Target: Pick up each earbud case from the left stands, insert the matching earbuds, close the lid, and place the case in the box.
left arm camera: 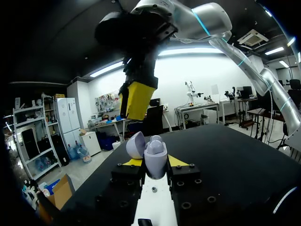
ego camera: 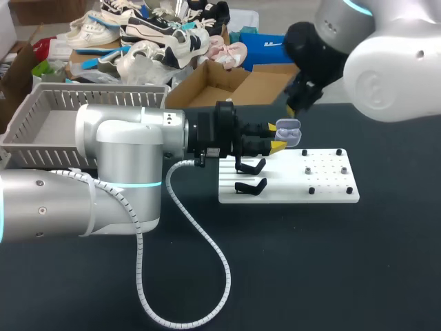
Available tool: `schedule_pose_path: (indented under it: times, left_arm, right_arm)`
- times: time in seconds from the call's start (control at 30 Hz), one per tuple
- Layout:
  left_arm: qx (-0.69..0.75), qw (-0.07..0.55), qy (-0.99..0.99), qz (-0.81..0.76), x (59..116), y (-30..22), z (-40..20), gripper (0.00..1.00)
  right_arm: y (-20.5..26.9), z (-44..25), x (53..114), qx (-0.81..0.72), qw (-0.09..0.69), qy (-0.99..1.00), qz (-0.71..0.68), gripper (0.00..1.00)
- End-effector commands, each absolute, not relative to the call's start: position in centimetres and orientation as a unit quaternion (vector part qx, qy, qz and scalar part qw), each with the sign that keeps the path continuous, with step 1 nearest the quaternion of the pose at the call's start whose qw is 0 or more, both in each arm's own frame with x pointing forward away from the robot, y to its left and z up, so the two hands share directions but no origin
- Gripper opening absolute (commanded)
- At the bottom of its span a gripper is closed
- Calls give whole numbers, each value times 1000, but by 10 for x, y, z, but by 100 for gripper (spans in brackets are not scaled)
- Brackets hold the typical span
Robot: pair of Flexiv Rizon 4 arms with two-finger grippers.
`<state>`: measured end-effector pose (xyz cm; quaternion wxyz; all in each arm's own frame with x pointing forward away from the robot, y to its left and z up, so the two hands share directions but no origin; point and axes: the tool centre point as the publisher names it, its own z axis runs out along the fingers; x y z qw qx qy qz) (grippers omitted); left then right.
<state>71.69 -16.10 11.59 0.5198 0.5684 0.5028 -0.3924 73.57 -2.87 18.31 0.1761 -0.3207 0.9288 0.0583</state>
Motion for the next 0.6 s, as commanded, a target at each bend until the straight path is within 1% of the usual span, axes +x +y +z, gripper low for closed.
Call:
schedule_pose_path:
  times: [0.03,0.23,0.43,0.6]
  left_arm:
    - [567,522,504,-390,715,-161,116,0]
    - [567,522,504,-390,715,-161,116,0]
    - [567,522,504,-390,715,-161,116,0]
    - [567,522,504,-390,715,-161,116,0]
  right_arm:
    - [-31,181,745,-318,178,929,65,31]
    - [-27,175,754,-313,176,930,77,33]
    - [-19,169,754,-316,167,931,80,29]
    - [-18,168,750,-316,164,931,79,28]
